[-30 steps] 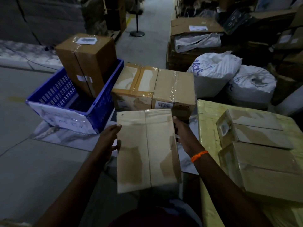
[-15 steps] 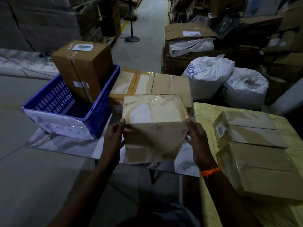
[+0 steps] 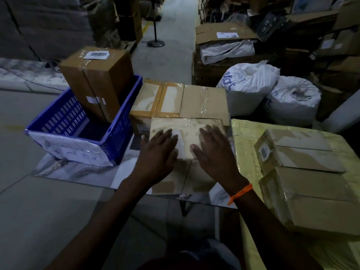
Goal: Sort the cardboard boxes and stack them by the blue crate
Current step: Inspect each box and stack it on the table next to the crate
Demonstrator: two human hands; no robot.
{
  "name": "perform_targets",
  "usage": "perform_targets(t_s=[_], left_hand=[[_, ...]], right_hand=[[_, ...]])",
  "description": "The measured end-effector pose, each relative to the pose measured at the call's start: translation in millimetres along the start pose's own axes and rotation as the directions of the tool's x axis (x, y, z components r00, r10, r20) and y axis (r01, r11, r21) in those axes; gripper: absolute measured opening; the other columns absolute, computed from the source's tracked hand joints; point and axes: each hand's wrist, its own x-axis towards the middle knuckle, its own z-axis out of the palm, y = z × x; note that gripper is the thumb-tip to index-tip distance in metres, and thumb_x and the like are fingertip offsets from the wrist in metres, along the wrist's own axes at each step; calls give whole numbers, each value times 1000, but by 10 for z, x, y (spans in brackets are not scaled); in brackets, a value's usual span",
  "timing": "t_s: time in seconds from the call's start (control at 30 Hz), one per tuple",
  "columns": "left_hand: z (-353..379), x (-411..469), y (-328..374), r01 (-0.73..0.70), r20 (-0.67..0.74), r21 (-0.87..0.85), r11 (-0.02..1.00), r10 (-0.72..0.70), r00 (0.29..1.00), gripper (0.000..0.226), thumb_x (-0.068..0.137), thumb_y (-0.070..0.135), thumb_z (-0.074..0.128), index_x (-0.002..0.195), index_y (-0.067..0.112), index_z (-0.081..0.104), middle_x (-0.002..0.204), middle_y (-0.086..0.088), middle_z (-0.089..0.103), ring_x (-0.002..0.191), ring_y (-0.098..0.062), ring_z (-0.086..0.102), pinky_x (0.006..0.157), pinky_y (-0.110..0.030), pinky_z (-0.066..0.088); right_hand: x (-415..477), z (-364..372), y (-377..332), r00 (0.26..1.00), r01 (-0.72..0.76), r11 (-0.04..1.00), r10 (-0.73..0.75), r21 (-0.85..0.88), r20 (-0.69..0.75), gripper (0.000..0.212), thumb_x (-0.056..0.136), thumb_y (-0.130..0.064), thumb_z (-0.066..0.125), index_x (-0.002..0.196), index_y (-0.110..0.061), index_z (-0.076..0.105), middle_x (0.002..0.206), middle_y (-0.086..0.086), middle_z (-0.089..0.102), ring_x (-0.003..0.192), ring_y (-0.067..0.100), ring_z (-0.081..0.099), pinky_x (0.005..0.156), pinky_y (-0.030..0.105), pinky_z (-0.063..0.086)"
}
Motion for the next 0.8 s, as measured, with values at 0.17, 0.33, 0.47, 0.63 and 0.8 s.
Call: perform_targets(t_s=[0.17, 0.33, 0.47, 0.63, 0.8], left_hand=[[30, 131, -18, -65, 138, 177, 982, 41, 990, 71, 99, 55, 5, 162, 26, 23, 170, 1, 18, 157, -20, 12, 123, -57, 5], [79, 59, -28, -82, 123, 205, 975, 58, 991, 66, 103, 52, 9, 161, 25, 27, 168, 0, 21, 156, -21, 15, 123, -53, 3], [29, 46, -16, -81, 120, 170, 982, 61, 991, 72, 102, 63, 9, 160, 26, 27, 168, 2, 19, 157, -18, 12, 124, -53, 1], [51, -159, -159, -200, 61, 139, 970, 194, 979, 60, 104, 62, 29, 154, 31, 39, 164, 5, 31, 154, -16, 21, 125, -57, 9], [161, -234, -228, -221, 21, 129, 967, 220, 975, 53, 105, 53, 36, 152, 31, 44, 163, 6, 33, 154, -18, 23, 125, -57, 11]], right_hand=[[119, 71, -17, 986, 36, 991, -13, -131, 167, 80, 100, -63, 9, 160, -17, 34, 167, 10, 31, 156, 29, 24, 125, 53, 19], [69, 105, -8, 981, 22, 993, 2, -119, 196, 80, 99, -63, 8, 161, -18, 32, 169, 9, 27, 157, 26, 20, 126, 52, 15], [46, 42, -8, 982, 64, 995, -50, -75, 181, 81, 100, -66, 13, 160, -18, 34, 169, 8, 28, 157, 25, 22, 126, 50, 15], [-242, -35, 143, 969, 242, 970, -243, 35, 43, 64, 99, -56, 44, 147, -15, 55, 155, 9, 51, 147, 25, 42, 120, 53, 32], [-446, 92, 305, 954, 299, 953, -300, -37, -17, 56, 100, -43, 49, 152, -22, 49, 160, 4, 44, 151, 22, 35, 120, 49, 27]])
